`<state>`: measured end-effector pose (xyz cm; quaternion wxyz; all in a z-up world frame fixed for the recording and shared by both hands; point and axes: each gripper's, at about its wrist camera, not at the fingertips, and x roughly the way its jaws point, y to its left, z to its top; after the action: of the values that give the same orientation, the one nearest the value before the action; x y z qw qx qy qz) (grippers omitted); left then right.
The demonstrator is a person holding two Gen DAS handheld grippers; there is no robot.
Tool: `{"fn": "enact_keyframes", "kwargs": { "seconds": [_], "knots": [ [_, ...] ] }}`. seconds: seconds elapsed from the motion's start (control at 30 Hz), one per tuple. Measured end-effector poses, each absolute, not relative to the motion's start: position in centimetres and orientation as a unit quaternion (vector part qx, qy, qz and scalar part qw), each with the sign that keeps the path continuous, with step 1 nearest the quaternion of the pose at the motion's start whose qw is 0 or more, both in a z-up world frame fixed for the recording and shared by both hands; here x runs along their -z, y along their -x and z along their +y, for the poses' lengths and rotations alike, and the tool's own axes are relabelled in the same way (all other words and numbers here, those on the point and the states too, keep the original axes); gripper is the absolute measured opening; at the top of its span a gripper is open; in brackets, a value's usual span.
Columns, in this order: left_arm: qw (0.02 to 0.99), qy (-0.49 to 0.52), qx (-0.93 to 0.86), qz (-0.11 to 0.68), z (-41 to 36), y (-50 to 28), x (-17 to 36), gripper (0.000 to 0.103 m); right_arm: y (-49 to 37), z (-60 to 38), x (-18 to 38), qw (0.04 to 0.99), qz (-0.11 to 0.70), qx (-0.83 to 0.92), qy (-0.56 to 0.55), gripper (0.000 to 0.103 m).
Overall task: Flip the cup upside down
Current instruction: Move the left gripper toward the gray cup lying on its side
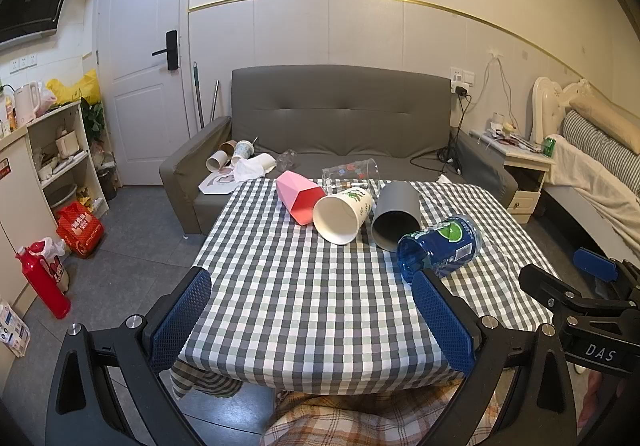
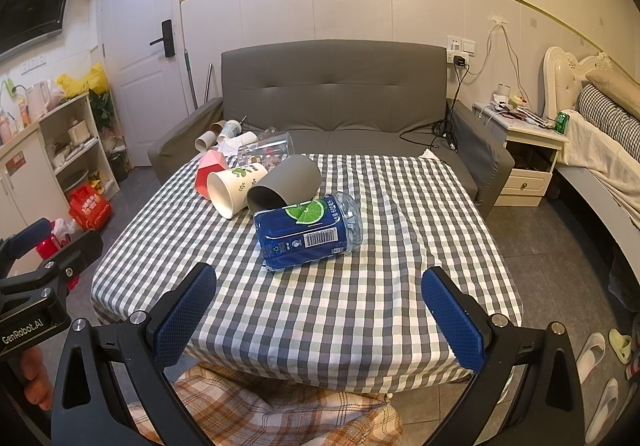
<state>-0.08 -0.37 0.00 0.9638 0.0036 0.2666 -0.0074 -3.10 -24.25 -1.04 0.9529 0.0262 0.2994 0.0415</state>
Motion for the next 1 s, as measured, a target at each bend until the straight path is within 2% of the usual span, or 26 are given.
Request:
{"fn": "enact_keyframes", "kwargs": {
  "seconds": [1.0],
  "knots": [
    [0.963,-0.003,0.009,0.269,-0.51,0.19,0.38,0.103,3.02,-24.21,1.19,0.952,0.302,-0.042,-0.025,0.103]
  ]
}}
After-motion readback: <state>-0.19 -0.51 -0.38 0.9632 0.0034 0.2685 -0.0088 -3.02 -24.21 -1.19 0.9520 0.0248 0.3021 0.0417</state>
